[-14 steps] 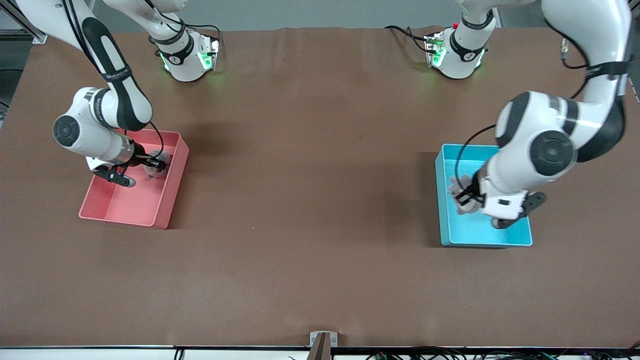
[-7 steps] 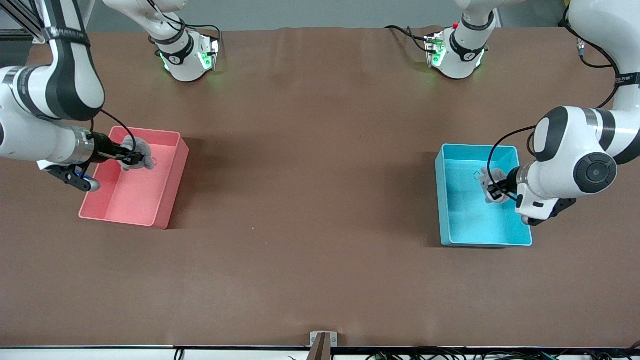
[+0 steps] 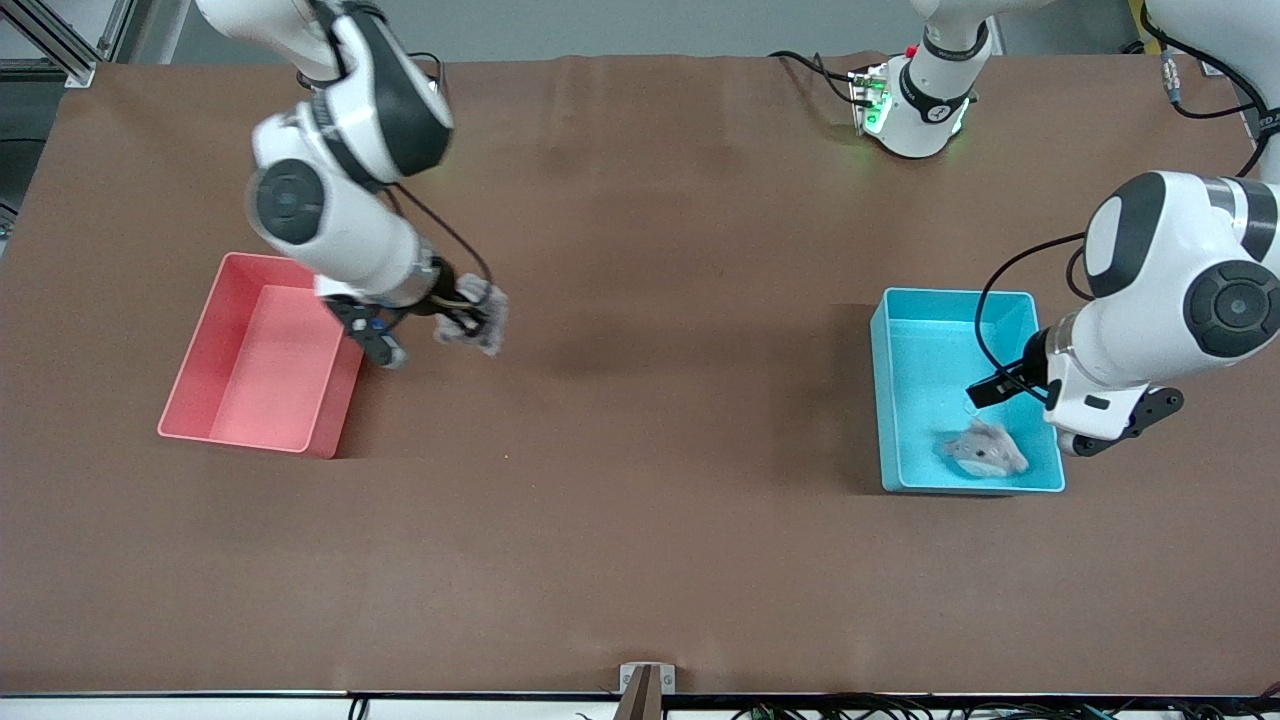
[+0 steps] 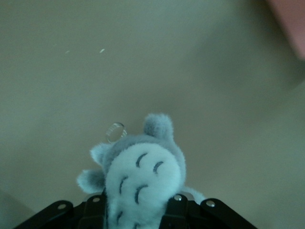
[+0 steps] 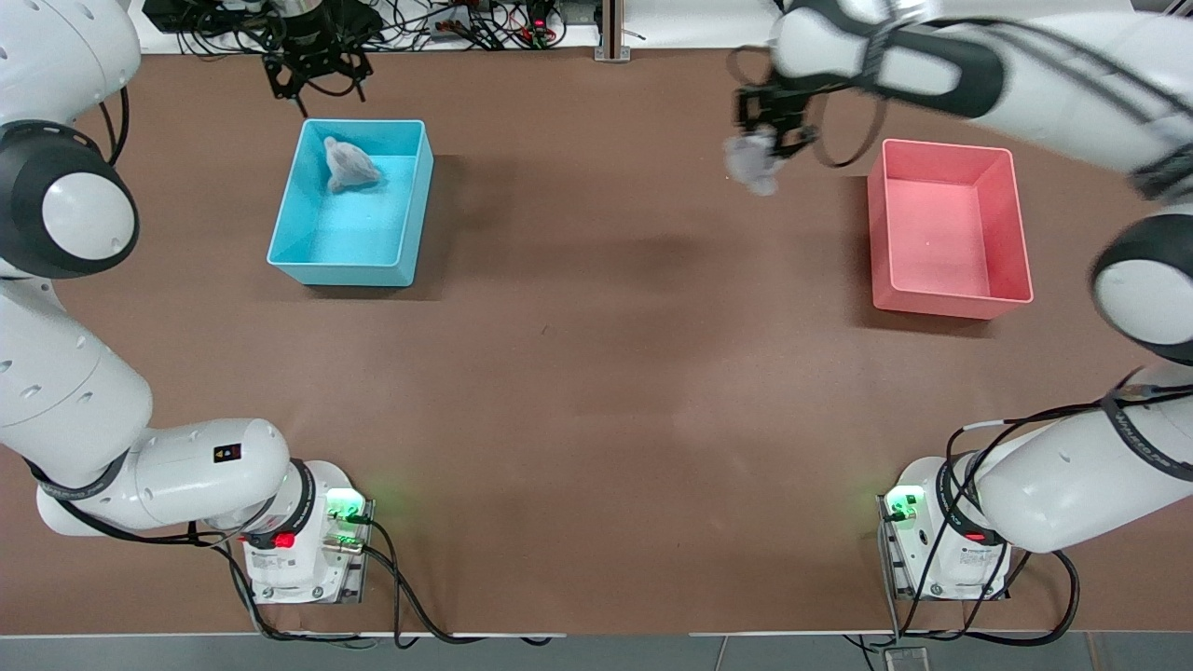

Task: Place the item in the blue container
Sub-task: 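Lift the second Totoro with the right gripper toward the table middle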

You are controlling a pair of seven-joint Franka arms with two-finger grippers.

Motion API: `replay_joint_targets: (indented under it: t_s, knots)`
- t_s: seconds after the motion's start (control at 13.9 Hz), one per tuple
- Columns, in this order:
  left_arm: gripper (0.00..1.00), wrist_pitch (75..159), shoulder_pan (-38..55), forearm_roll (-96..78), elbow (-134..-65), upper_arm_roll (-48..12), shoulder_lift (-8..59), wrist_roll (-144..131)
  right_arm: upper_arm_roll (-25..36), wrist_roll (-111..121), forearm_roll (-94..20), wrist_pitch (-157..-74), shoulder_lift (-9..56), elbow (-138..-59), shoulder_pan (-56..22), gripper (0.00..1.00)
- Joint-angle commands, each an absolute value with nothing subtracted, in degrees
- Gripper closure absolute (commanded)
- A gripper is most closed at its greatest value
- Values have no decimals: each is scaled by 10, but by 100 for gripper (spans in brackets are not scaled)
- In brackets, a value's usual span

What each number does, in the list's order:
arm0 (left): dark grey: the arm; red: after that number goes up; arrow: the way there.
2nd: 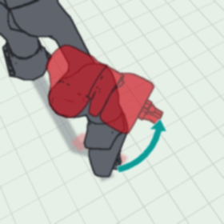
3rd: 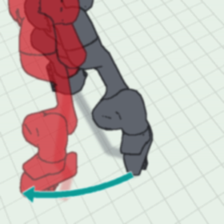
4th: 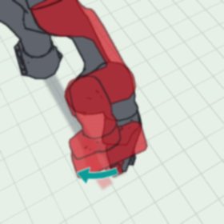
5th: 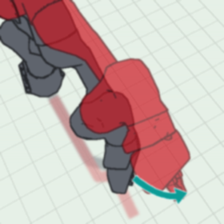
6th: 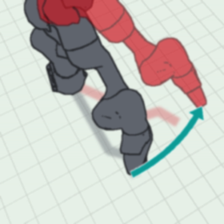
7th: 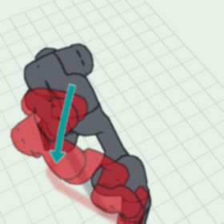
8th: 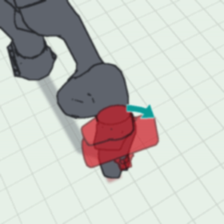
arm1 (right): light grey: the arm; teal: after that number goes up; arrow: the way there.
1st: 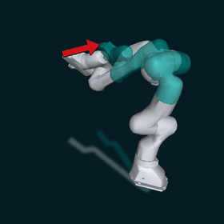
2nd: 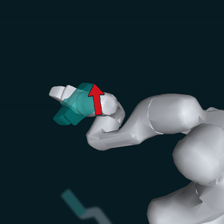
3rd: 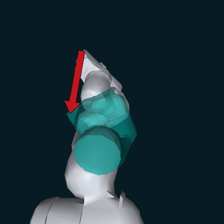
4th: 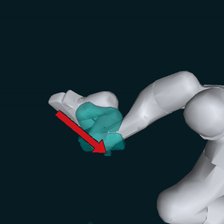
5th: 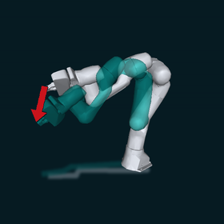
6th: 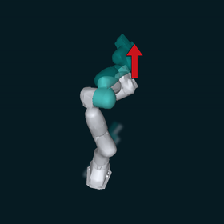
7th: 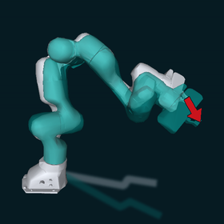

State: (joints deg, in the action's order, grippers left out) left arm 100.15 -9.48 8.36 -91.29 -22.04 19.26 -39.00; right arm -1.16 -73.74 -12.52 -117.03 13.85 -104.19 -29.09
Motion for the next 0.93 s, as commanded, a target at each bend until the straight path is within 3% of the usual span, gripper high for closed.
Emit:
replay_joint_targets:
  t_s: [0.0, 0.22, 0.5, 0.65, 0.72, 0.79, 0.86]
  knots:
    - [0, 991, -76, 85, -896, -241, 203, -402, -2, -883, -128, -1207, 292, -896, -369, 100]
    - [0, 1005, -20, 73, -890, -243, 228, -464, 2, -995, -109, -1248, 412, -784, -425, 100]
    - [0, 1074, 56, 74, -861, -242, 300, -619, 2, -1092, -104, -1428, 489, -773, -475, 100]
    - [0, 1130, 70, 71, -861, -242, 331, -656, 2, -1126, -104, -1471, 530, -736, -490, 98]
    - [0, 1153, 76, 70, -861, -242, 346, -678, 2, -1131, -104, -1472, 543, -720, -492, 85]
    - [0, 1175, 82, 72, -861, -242, 358, -701, 2, -1129, -101, -1472, 546, -720, -494, 34]
    - [0, 1192, 84, 71, -861, -242, 366, -713, 3, -1127, -90, -1470, 545, -721, -495, 0]
